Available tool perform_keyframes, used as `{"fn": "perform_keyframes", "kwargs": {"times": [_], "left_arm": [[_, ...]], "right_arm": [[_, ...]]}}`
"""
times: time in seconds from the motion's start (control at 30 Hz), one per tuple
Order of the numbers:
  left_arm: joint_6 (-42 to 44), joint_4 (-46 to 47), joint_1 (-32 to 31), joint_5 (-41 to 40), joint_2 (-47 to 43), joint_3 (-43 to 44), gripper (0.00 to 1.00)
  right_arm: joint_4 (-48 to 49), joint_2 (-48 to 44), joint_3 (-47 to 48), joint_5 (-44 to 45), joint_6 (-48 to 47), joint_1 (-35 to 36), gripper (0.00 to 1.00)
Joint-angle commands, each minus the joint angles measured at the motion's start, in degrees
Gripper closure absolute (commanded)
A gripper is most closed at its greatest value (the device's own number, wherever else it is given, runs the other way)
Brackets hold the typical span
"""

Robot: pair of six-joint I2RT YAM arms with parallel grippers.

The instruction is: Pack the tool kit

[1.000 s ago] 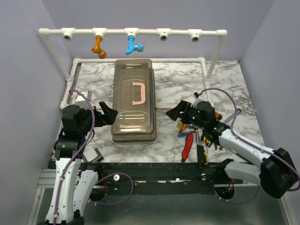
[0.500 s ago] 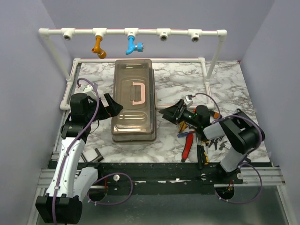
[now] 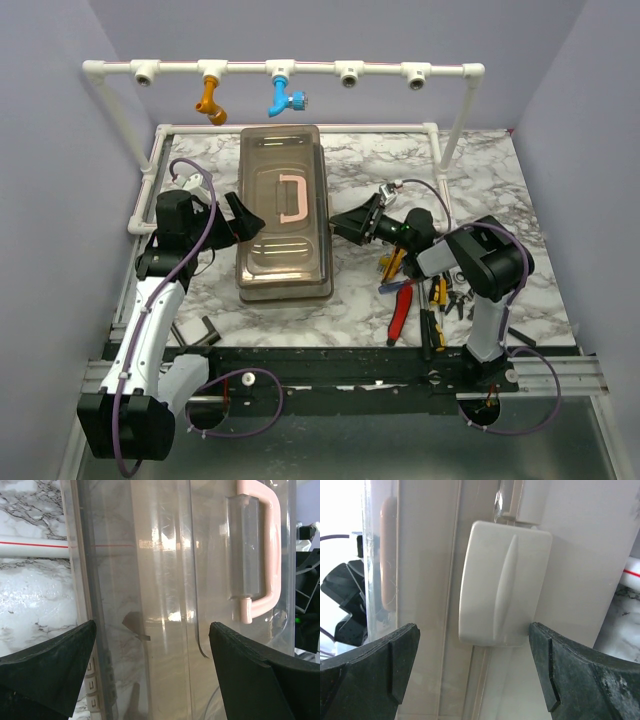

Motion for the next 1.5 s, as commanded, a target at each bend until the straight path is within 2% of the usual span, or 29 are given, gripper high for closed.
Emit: {"fn": "perform_keyframes", "kwargs": {"times": [0.0, 0.37, 0.5, 0.6, 0.7, 0.87, 1.2, 1.3, 1.4, 1.47], "left_arm": [[-0.5, 1.2, -0.3, 0.4, 0.3, 0.3, 0.02], [0.0, 0.7, -0.2, -0.1, 1.0, 0.3, 0.04], [-0.2, 1.4, -0.2, 1.5, 1.7, 0.0, 0.07], [-0.4, 2.2, -0.2, 3.0, 1.7, -0.7, 0.08], [-0.2, 2.1, -0.2, 3.7, 1.7, -0.9, 0.09], [-0.1, 2.0, -0.3, 4.8, 1.8, -0.9, 0.09], [0.7, 1.3, -0.2, 5.1, -0.3, -1.6, 0.10], [0.8, 1.3, -0.2, 5.4, -0.7, -2.0, 0.10], [0.9, 1.2, -0.2, 5.7, -0.9, -1.8, 0.10], [1.0, 1.0, -0.2, 5.7, -0.9, -1.7, 0.10]], "right_arm": [[-1.7, 1.6, 2.9, -0.4, -4.5, -0.5, 0.00], [5.2, 10.6, 8.9, -4.2, 0.9, -2.5, 0.03], [10.7, 13.5, 12.0, -8.9, 5.8, -2.5, 0.15], [16.3, 15.4, 14.3, -14.3, 10.6, -2.6, 0.33], [17.1, 14.4, 13.0, -14.7, 11.0, -2.6, 0.47], [8.6, 10.1, 10.0, -12.5, 4.8, -2.6, 0.57], [-5.9, -1.9, 2.2, -6.1, -6.9, -2.5, 0.70], [-17.4, -8.1, 0.4, -1.7, -13.4, -1.9, 0.74], [-33.5, -14.3, 1.6, 5.4, -22.0, -0.3, 0.75], [-40.3, -16.7, 2.5, 9.0, -25.2, 0.7, 0.76]]}}
